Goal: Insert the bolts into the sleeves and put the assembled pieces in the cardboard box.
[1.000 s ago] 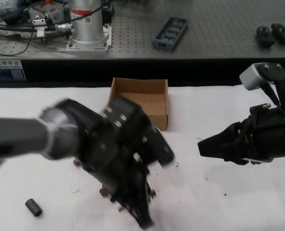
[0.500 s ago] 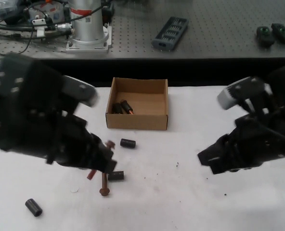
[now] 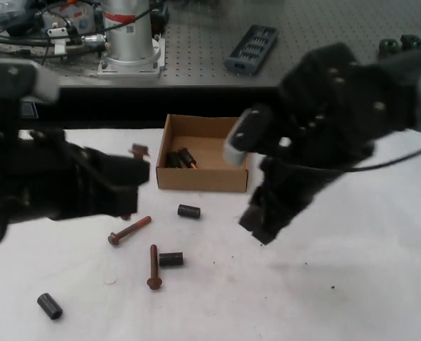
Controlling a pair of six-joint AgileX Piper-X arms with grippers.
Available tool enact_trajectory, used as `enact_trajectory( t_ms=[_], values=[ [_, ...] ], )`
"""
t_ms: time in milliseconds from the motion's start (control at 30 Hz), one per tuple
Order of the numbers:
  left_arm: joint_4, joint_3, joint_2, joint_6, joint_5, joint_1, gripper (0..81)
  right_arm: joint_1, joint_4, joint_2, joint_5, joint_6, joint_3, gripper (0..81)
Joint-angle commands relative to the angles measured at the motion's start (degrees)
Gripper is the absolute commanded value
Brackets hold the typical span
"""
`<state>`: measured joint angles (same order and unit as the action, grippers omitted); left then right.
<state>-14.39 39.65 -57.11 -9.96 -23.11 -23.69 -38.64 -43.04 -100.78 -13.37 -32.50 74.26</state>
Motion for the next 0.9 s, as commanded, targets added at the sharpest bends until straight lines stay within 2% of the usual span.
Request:
enact_trajectory(
  t_ms=[0, 167, 300, 367, 867],
  values=[
    [1.58, 0.1, 4.44, -2.29, 0.34, 1.55, 0.6, -1.28, -0.3, -3.02, -0.01, -2.92, 2.74, 29.0],
    [1.71, -0.13, 7.6, -2.98, 0.33, 6.16, 0.6, -3.71, -0.25, -8.13, 1.29, -4.86, 8.31, 29.8],
    [1.71, -0.13, 7.96, -2.98, -1.97, 10.49, 0.6, -5.44, -0.39, -12.34, 2.76, -4.86, 11.61, 37.6],
    [1.71, -0.13, 7.96, -2.98, -2.28, 11.64, 0.6, -6.14, -0.39, -13.76, 3.89, -5.88, 12.77, 37.8],
    [1.62, -1.05, 12.33, -2.98, -2.05, 12.0, 0.6, -8.16, -1.77, -17.72, 4.76, -7.38, 13.57, 37.8]
  ],
)
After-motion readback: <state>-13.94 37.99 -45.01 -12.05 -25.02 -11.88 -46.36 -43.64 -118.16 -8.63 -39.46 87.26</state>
